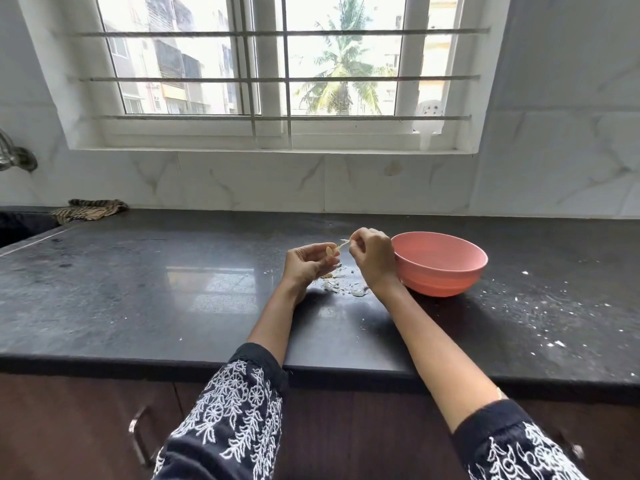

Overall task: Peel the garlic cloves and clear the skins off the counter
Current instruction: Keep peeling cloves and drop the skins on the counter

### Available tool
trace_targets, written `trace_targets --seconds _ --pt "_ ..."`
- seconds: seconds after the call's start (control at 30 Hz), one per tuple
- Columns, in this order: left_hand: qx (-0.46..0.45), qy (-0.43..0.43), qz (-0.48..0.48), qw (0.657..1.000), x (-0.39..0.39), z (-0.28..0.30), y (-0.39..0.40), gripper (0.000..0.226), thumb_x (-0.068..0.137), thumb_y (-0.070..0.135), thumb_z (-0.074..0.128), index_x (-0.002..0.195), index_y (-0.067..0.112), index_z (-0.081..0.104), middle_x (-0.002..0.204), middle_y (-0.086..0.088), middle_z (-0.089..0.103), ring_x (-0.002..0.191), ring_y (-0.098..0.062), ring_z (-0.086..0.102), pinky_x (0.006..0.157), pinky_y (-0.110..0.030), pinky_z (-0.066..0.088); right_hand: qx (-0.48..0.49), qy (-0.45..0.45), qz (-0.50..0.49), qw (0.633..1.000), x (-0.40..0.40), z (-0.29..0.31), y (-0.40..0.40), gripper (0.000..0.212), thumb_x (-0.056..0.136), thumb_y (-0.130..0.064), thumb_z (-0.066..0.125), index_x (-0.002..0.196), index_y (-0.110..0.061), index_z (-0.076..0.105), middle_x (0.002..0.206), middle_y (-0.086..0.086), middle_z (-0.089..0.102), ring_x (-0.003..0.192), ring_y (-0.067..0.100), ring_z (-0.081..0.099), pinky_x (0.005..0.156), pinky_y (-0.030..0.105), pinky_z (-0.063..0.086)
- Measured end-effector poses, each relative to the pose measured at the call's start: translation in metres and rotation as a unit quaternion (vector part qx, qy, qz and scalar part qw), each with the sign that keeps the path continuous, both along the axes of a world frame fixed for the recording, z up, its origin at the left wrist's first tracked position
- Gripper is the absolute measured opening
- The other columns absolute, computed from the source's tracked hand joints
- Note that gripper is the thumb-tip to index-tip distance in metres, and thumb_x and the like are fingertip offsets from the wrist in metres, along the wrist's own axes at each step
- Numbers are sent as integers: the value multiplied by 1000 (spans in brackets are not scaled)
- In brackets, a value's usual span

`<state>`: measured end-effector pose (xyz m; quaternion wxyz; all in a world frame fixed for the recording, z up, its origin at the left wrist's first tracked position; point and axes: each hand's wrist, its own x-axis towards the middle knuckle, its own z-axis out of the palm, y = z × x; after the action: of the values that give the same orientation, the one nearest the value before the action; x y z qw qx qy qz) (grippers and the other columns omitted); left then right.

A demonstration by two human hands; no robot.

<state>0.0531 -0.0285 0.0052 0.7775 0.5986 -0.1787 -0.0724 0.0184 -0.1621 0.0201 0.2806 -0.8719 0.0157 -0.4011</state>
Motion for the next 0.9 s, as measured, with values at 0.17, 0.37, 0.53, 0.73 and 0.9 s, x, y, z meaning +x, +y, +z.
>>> trace_targets --seconds 0.17,0.37,0.53,0.73,0.9 --pt "10 -3 61 998 3 -1 0 21 77 -1 69 98 2 68 74 -4 69 60 -7 65 66 -23 54 -26 22 2 999 0 -1 2 11 84 -2 54 83 0 64 82 17 64 80 31 57 69 32 37" --pt "-64 22 92 993 4 3 2 8 83 0 64 84 8 64 78 -9 66 62 -11 65 65 -21 57 -31 46 4 998 -3 -1 3 12 85 -3 53 84 1 64 84 17 64 81 30 57 71 34 40" --pt "-116 33 131 984 4 6 4 14 87 -6 57 82 7 62 78 -8 64 52 -3 63 62 -17 56 -30 66 -6 997 -4 0 2 13 86 -4 51 86 1 64 87 18 65 84 31 58 72 34 40" --pt "-150 50 116 981 4 6 3 8 88 -1 57 88 6 61 77 -5 65 54 -4 63 63 -18 57 -6 60 18 998 -1 -3 5 24 95 -12 45 85 2 61 87 20 64 82 33 55 68 35 34" --pt "-148 54 105 982 5 7 4 13 89 0 57 88 13 61 84 -4 65 66 -8 62 65 -17 56 -3 72 29 997 -3 -2 4 28 91 -18 55 72 1 61 74 11 57 73 23 47 64 28 27"
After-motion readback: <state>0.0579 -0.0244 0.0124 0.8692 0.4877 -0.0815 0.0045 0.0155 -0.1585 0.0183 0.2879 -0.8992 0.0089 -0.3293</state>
